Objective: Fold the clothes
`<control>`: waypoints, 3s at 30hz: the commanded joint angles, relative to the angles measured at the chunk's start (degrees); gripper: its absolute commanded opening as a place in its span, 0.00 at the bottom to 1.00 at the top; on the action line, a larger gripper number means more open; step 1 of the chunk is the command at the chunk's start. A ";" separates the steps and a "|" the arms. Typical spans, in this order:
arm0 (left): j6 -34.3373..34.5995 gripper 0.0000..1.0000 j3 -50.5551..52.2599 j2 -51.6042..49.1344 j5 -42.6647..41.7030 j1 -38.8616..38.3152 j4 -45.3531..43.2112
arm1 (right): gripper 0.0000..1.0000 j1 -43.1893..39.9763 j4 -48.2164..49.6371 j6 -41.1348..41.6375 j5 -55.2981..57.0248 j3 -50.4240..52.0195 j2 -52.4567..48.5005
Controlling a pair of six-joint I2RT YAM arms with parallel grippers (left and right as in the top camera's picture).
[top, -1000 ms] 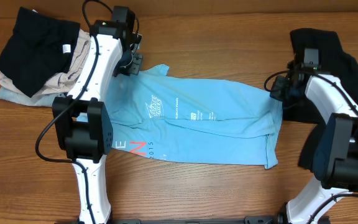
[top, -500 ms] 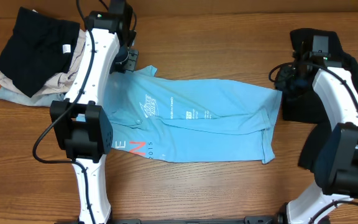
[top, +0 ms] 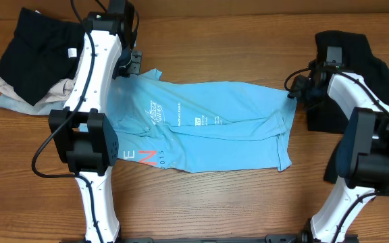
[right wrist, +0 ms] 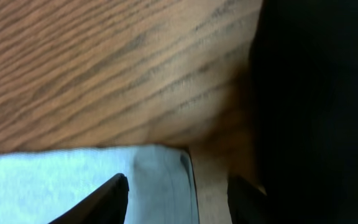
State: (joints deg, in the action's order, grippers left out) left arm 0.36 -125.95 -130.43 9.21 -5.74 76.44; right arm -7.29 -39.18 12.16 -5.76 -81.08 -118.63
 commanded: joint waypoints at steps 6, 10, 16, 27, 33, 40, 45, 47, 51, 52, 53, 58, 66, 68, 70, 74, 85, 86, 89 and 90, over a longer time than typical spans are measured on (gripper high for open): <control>1.14 0.04 -1.07 0.04 -1.36 -0.07 -0.85 | 0.40 1.66 4.33 0.02 -0.11 0.24 -1.14; 1.14 0.04 -1.05 0.04 -1.36 -0.07 -0.83 | 0.31 1.92 4.44 0.02 0.26 0.24 -1.20; 1.14 0.04 -1.05 0.04 -1.36 -0.07 -0.83 | 0.14 1.92 4.24 -0.02 2.32 0.24 -1.20; 0.92 0.04 -1.36 0.04 -0.46 0.07 -0.35 | 0.04 1.92 1.49 -0.68 3.39 -3.41 -0.81; 0.92 0.04 -4.24 0.07 -0.39 0.11 3.17 | 0.04 1.92 -9.29 -3.43 1.27 -11.17 3.15; 1.18 0.04 -12.57 0.07 -2.05 0.11 13.16 | 0.04 1.95 -28.06 -4.98 -5.14 -15.78 11.19; 3.54 0.04 -12.52 0.07 -3.32 0.11 20.39 | 0.04 1.97 -35.06 -4.96 -6.01 -15.74 13.92; 4.02 0.04 -12.52 0.17 -4.50 0.11 20.39 | 0.04 1.97 -36.94 -4.96 -6.05 -15.54 15.72; 4.66 0.04 -11.19 0.42 -7.80 0.11 20.39 | 0.04 1.97 -37.59 -5.01 -5.90 -11.06 20.24; 5.07 0.04 -10.23 0.63 -7.72 0.07 20.39 | 0.04 1.97 -37.22 -4.98 -5.92 -9.05 21.24; 5.09 0.04 -8.96 0.90 -7.39 0.02 20.39 | 0.04 1.97 -36.54 -4.98 -5.92 -6.38 22.25; 11.78 0.04 5.33 4.42 2.25 0.28 20.39 | 0.04 1.97 -30.75 -4.68 -5.99 9.33 24.20; 23.02 0.04 19.41 7.02 12.61 0.59 20.22 | 0.04 1.97 -26.21 7.15 -1.81 21.77 24.17; 24.37 0.04 21.92 7.02 13.11 0.59 19.65 | 0.04 1.95 -25.49 9.11 -0.98 23.17 24.17; 26.64 0.04 23.82 7.02 15.30 0.63 19.50 | 0.04 1.79 -24.63 10.43 -0.72 23.85 24.17; 32.48 0.04 25.33 7.02 21.62 1.57 19.30 | 0.04 0.37 -22.51 10.62 -0.76 24.06 24.17; 26.10 0.18 25.20 7.08 14.38 4.26 18.34 | 0.09 -5.60 -21.94 8.41 -3.37 24.06 24.17; 25.05 0.23 25.20 7.08 13.51 4.26 18.23 | 0.13 -5.60 -21.99 8.41 -3.74 24.00 24.17; 23.80 0.36 25.11 7.43 12.76 4.22 18.23 | 0.22 -5.60 -22.43 7.10 -5.35 23.21 24.17; 23.47 0.43 24.90 7.69 12.76 4.22 18.25 | 0.24 -5.60 -22.93 7.04 -5.53 22.56 24.20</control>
State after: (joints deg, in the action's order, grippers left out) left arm 26.02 -101.16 -125.56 23.70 -1.50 94.72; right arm -12.73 -61.56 20.43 -9.56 -57.45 -94.89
